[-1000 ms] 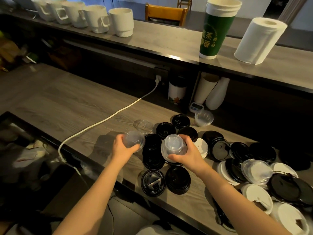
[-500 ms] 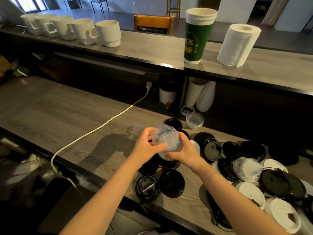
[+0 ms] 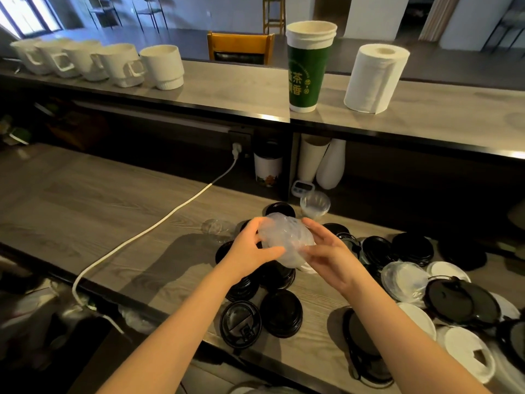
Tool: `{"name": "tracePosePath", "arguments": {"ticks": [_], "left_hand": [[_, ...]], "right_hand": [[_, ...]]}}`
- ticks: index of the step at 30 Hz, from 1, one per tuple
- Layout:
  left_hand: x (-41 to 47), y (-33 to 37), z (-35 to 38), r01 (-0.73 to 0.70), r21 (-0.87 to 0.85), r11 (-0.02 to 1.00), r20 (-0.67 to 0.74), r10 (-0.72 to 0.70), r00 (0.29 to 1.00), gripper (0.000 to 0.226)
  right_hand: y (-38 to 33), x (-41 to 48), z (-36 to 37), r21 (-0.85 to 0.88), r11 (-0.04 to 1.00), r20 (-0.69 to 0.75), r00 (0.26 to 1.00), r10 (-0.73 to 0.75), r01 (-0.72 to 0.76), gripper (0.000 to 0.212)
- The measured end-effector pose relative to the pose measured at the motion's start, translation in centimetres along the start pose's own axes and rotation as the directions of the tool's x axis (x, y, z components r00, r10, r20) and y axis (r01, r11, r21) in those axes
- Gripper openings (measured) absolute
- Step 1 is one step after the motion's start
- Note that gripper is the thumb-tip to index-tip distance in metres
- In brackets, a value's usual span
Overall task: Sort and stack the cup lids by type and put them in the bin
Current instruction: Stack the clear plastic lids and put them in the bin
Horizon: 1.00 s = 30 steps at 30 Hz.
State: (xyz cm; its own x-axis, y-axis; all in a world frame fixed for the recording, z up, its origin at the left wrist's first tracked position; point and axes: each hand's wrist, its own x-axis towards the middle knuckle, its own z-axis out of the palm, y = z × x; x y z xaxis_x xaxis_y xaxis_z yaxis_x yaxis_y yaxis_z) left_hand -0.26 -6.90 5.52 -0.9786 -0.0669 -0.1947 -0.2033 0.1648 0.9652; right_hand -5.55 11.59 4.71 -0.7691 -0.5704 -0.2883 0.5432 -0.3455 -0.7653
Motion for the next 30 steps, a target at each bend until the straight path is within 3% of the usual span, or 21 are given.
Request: {"name": "tracePosePath", "arguments": {"ticks": [2,7,9,13,18,23,26,30], "left_hand": [[0.3,0.3,0.2,-0.038,0.137,0.99,0.003,0.038,0.999,0.058],[0.8,1.0,1.0,-0.024,0.232,0.972,0.008,0.023,1.0,0.063],[1.0,1.1,1.5,-0.058,0.32,0.946,0.004,0.059,0.998,0.066],[0.7,1.2,2.7,-0.04,0.4,0.916,-0.02,0.052,0.998,0.088],[0.3,-0.2,2.7,-0.009,0.358,0.934,-0.047,0.028,0.999,0.11],[1.3,-2.3,0.2,0.034,0.288,0.957,0.004,-0.036,0.999,0.106],[3.0,-3.9,-2.5,0.117,0.344,0.932,-0.063,-0.102,0.993,0.098],[6.9,-5.5,-7.0,0.392,0.407,0.825,-0.316,-0.275,0.908,0.081]], "right_hand": [[0.0,0.3,0.1,0.044,0.999,-0.028,1.0,-0.003,0.004,0.058],[-0.4,0.5,0.0,0.21,0.978,0.019,1.0,-0.003,-0.001,0.058],[-0.1,0.5,0.1,0.086,0.996,0.019,1.0,-0.017,0.016,0.051],[0.2,0.8,0.7,-0.23,0.973,-0.112,0.993,-0.021,-0.006,0.06],[-0.2,1.3,0.8,-0.342,0.936,-0.132,0.991,0.035,-0.079,0.053],[0.3,3.6,1.5,-0.199,0.978,-0.304,0.953,0.002,-0.065,0.025],[-0.1,5.0,1.6,-0.147,0.987,-0.372,0.928,0.0,-0.059,0.019],[-0.5,6.5,1.6,-0.189,0.981,-0.402,0.915,-0.028,-0.053,0.02]]}}
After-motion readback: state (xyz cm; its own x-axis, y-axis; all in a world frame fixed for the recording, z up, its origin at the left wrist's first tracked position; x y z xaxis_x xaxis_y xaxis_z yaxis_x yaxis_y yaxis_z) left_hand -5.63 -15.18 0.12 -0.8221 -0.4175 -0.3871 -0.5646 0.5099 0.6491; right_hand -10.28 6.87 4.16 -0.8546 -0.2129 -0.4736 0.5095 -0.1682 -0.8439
